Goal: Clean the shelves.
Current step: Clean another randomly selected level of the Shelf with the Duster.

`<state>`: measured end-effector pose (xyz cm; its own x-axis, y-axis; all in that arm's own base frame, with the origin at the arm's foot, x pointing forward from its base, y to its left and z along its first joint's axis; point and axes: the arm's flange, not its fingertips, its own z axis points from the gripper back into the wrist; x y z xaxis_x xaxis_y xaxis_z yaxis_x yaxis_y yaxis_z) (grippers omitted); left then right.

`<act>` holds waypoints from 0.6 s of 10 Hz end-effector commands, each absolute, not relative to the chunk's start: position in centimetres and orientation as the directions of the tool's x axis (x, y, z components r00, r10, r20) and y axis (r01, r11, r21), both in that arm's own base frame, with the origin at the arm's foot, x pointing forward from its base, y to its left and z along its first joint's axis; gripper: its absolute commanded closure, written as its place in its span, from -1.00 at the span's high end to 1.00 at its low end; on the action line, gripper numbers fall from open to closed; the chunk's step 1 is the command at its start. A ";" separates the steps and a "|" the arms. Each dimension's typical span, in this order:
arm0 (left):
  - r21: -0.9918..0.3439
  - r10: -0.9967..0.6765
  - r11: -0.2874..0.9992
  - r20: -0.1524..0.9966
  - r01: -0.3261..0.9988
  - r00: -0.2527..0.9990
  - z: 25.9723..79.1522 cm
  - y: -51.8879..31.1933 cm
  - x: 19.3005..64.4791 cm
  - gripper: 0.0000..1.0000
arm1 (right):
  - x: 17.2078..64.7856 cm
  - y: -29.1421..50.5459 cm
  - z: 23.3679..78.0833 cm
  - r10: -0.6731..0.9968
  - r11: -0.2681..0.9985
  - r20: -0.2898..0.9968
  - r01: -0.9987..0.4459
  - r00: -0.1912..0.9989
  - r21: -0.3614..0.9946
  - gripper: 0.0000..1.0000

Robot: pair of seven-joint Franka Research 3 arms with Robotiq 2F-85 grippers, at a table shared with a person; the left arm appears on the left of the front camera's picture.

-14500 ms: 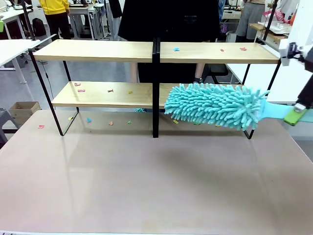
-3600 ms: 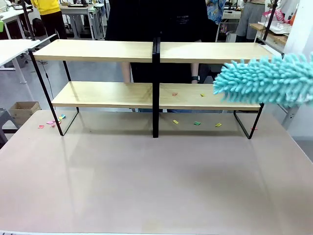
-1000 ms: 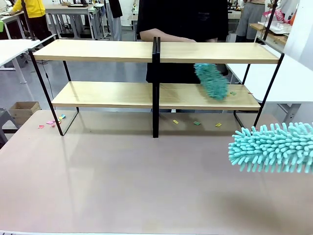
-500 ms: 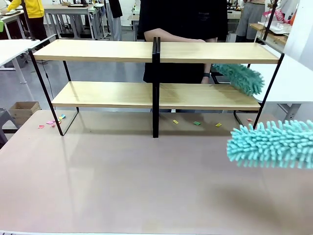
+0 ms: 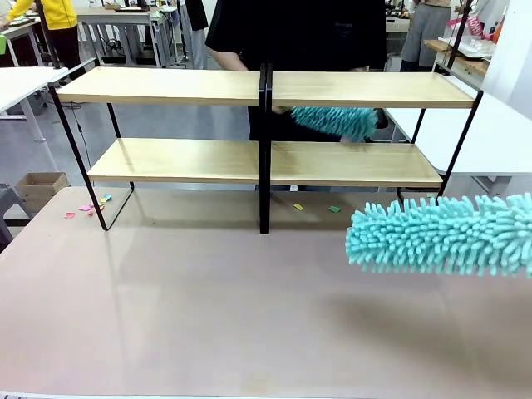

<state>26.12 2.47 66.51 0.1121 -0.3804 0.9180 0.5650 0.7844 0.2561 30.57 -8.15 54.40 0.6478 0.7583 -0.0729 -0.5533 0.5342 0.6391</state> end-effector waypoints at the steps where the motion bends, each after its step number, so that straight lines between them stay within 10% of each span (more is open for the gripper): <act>1: 0.260 -0.384 0.787 0.916 0.560 0.114 66.5 2.5 26.1 1.00 | 29.8 -8.6 53.8 0.744 0.575 -0.131 -0.526 0.656 0.627 -0.74; 6: 0.260 -0.384 0.787 0.916 0.560 0.114 66.5 2.5 26.1 1.00 | 33.5 -1.5 49.2 0.725 0.624 -0.130 -0.566 0.676 0.539 -0.74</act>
